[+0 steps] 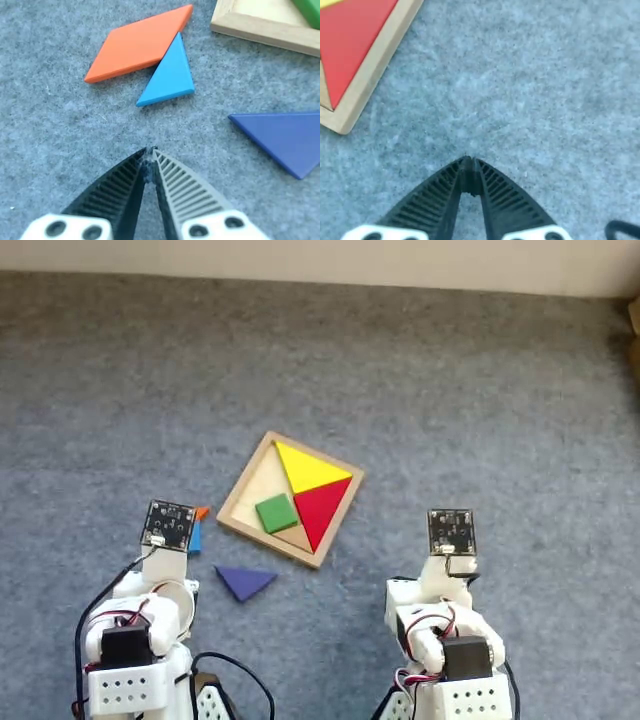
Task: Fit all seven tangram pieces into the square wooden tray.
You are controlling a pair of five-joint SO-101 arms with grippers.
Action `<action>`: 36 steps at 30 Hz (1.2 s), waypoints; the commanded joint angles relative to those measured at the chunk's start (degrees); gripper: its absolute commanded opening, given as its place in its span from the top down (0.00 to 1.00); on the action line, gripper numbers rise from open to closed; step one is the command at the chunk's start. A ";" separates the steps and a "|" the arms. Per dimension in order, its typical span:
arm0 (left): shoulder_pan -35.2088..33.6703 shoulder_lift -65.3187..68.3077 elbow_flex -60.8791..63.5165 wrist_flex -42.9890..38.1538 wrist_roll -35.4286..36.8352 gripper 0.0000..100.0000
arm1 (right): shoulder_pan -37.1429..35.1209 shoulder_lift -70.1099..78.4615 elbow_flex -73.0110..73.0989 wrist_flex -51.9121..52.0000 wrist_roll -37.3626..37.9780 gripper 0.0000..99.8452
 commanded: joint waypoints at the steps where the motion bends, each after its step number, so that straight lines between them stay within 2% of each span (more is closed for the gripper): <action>1: -2.51 -2.86 -5.14 0.00 0.18 0.99 | 0.48 -0.31 5.76 0.31 0.44 0.99; 3: -5.76 -2.95 -7.96 -1.05 0.18 0.99 | 0.48 -0.31 5.76 0.31 0.35 0.99; 7: -10.86 -2.86 -12.35 -9.05 -0.44 0.99 | 0.48 -0.31 5.76 0.31 0.26 0.99; 9: -11.03 -2.86 -14.81 -10.20 -4.84 0.98 | 0.48 -0.31 5.76 0.31 0.26 0.99; 18: -3.65 -1.36 -27.12 -1.23 -6.42 0.94 | 0.48 -0.31 5.76 0.31 0.26 0.99; 21: -1.80 5.58 -31.25 0.79 -9.76 0.94 | 0.48 -0.31 5.76 0.31 0.26 0.99; 26: 1.10 24.92 -39.69 4.40 -13.89 0.94 | 0.48 -0.31 5.76 0.31 0.26 0.99; 30: 1.80 39.25 -43.56 6.15 -14.15 0.84 | 0.48 -0.31 5.76 0.31 0.26 0.99; 32: 1.89 44.88 -44.18 5.63 -14.15 0.80 | 0.48 -0.31 5.76 0.31 0.26 0.99; 36: 1.89 53.67 -44.53 1.23 -14.33 0.81 | 0.48 -0.31 5.76 0.31 0.26 0.99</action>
